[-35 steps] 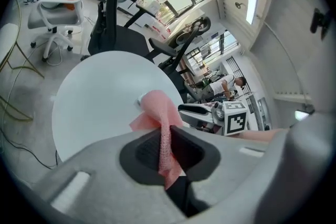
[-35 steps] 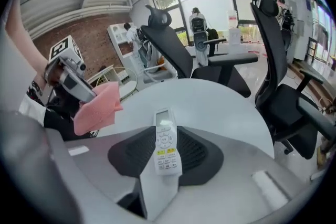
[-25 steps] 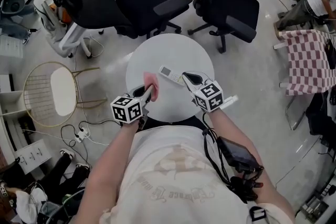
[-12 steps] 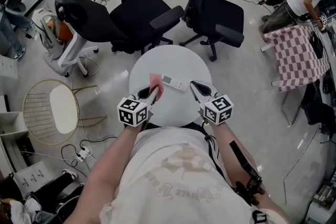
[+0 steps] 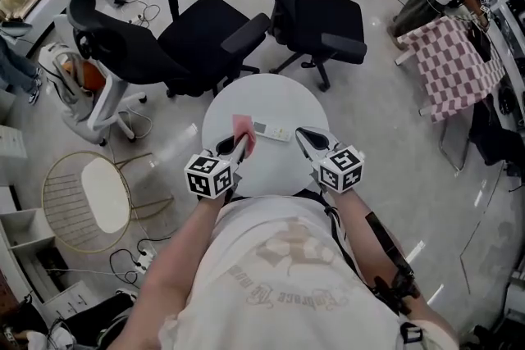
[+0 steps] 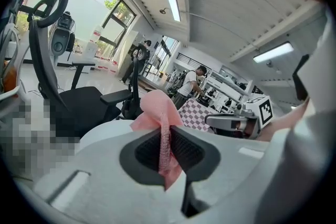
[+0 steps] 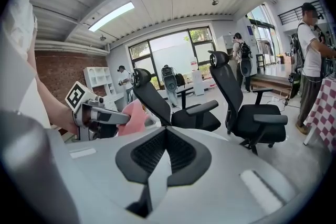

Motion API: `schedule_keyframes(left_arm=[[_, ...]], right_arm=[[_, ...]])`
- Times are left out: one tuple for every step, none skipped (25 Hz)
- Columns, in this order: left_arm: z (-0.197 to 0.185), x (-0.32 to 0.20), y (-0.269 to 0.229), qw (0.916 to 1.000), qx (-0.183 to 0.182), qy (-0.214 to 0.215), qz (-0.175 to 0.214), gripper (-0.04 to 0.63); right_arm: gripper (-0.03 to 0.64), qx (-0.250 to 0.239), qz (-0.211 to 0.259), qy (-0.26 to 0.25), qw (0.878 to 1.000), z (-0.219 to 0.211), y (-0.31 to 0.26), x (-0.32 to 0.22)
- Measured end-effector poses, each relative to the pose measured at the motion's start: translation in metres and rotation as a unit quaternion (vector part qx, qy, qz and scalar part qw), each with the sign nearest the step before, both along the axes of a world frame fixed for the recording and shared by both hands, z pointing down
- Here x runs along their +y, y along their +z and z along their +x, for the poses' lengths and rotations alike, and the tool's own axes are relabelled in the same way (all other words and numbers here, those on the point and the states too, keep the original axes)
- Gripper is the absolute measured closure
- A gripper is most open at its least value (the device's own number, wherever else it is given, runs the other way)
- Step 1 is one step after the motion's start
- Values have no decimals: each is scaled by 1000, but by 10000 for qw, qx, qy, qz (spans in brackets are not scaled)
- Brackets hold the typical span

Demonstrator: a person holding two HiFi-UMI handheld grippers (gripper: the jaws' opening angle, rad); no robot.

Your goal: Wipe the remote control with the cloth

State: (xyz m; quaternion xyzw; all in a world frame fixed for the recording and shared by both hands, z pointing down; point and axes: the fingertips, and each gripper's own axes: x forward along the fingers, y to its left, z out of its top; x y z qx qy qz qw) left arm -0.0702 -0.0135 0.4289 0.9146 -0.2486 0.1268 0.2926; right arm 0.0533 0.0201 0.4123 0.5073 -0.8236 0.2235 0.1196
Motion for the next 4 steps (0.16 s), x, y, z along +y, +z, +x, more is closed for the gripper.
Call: schedule_keyframes(left_arm=[[0, 0, 1, 10000, -9, 19, -6, 565], [-1, 0, 1, 10000, -18, 39, -9, 565], [-1, 0, 2, 10000, -28, 58, -10, 565], [-1, 0, 3, 10000, -37, 76, -9, 565]], right_arm=[[611, -2, 0, 13, 10000, 0, 1, 0], [611, 0, -1, 24, 10000, 0, 1, 0], [611, 3, -1, 34, 10000, -1, 2, 0], [611, 8, -1, 43, 10000, -1, 3, 0]])
